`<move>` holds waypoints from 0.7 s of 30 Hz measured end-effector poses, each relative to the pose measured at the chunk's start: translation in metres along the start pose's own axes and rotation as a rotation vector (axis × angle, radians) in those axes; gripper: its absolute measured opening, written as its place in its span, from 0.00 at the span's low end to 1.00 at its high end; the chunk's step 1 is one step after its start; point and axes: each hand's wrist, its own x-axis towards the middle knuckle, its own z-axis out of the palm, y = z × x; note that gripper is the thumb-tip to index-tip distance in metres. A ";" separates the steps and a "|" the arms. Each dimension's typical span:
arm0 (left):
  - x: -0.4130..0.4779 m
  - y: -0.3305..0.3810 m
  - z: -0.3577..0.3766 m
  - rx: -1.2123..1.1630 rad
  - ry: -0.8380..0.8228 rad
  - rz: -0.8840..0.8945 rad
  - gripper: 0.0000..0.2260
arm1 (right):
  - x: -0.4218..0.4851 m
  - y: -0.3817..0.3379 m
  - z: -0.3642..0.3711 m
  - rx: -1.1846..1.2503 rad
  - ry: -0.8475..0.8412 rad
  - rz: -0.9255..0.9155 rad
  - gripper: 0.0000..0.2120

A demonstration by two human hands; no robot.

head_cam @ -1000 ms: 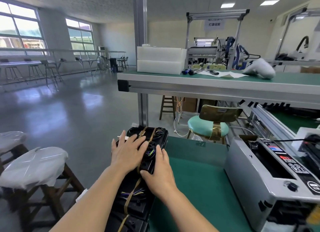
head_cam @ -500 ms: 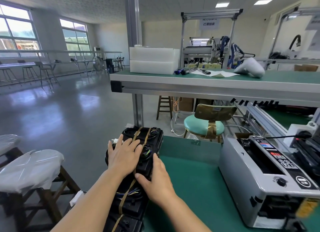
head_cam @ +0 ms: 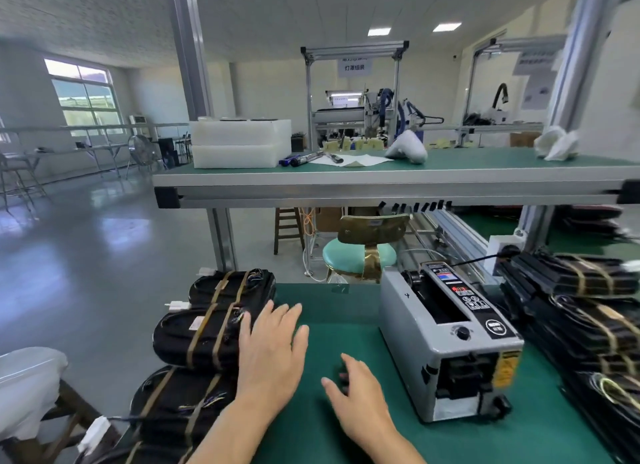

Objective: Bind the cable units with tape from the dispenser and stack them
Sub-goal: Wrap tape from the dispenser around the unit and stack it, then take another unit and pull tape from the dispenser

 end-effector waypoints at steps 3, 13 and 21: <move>-0.032 0.025 0.026 0.120 -0.046 0.130 0.21 | -0.018 0.020 -0.019 -0.102 -0.026 -0.110 0.20; -0.095 0.087 0.079 0.188 -0.205 0.152 0.18 | -0.060 0.064 -0.071 -0.071 -0.045 -0.211 0.13; -0.108 0.143 0.084 0.089 -0.261 0.239 0.18 | -0.079 0.092 -0.103 0.031 0.060 -0.130 0.11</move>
